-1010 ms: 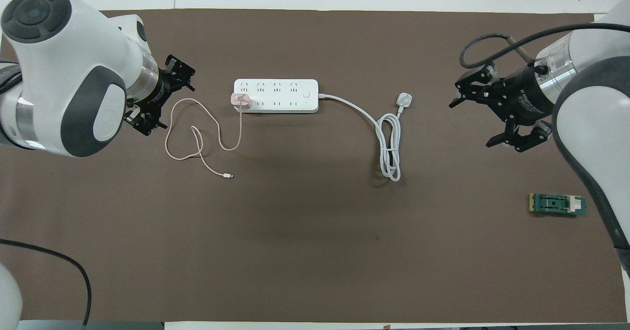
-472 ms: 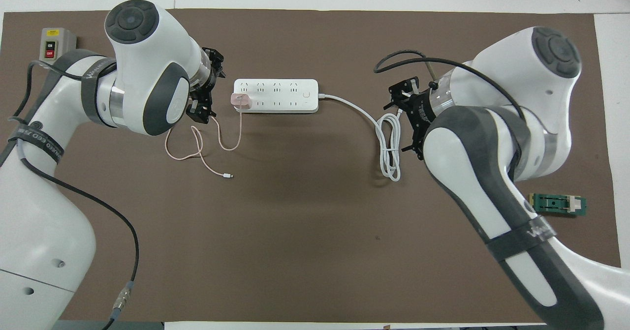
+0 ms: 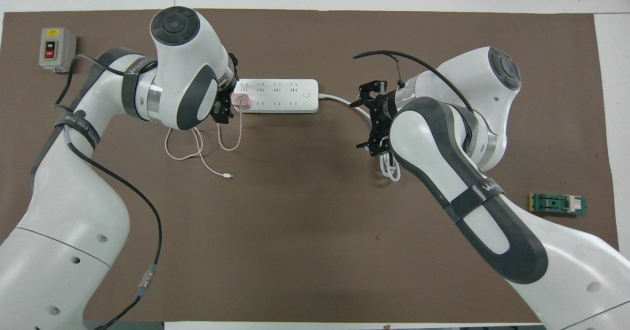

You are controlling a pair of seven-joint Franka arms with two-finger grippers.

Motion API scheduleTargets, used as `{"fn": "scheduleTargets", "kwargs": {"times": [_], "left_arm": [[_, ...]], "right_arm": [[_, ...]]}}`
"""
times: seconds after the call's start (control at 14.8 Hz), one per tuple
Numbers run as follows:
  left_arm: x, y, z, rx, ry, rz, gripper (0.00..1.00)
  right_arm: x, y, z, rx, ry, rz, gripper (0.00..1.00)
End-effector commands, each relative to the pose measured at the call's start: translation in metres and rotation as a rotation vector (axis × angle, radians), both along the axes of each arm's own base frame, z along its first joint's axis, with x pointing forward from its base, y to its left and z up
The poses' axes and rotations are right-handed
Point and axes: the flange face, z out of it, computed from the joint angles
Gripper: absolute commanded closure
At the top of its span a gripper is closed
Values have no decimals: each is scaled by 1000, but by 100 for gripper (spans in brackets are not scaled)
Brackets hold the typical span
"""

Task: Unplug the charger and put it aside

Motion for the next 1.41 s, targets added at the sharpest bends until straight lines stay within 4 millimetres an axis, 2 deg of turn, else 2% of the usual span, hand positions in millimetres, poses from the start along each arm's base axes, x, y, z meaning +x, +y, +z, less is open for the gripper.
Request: {"fn": "scheduleTargets", "kwargs": {"times": [0.0,0.2,0.4,0.54,0.61,0.67,0.74,0.88,0.94,1.01,1.08,1.21,1.28,1.35], "left_arm": [[5,-7,-3,20,-16,12,0],[2,-16,-10,24,-7,-1,0],[1,-17,-10,31,-8,-9,0],[0,-19,-10,30,-7,-11,4],[0,-19,-10,30,-7,-11,13],[0,-19,-9,30,-9,-11,21],[0,-18,-9,31,-9,-10,33],[0,-18,-9,31,-9,-10,77],[0,-19,-9,29,-10,-11,95],[0,-18,-9,30,-10,-9,100],[1,-17,-9,29,-12,-9,100],[1,-17,-9,28,-11,-6,100],[2,-15,-9,29,-12,-7,100],[2,-15,-9,30,-10,-9,100]], "right_arm": [[30,27,-3,28,-16,-47,0],[39,30,-19,29,-37,-99,0],[37,50,-55,11,-35,-94,0],[41,48,-66,-2,-60,-106,0],[48,50,-64,4,-65,-102,0],[60,53,-54,18,-85,-97,0],[60,56,-51,22,-85,-90,0],[53,66,-51,27,-85,-84,0],[49,65,-57,19,-94,-65,0],[46,68,-61,8,-180,-11,0],[43,71,-52,4,-241,78,0],[43,72,-49,21,-179,148,0],[50,73,-41,35,-168,132,0],[51,76,-45,33,-139,102,0]]}}
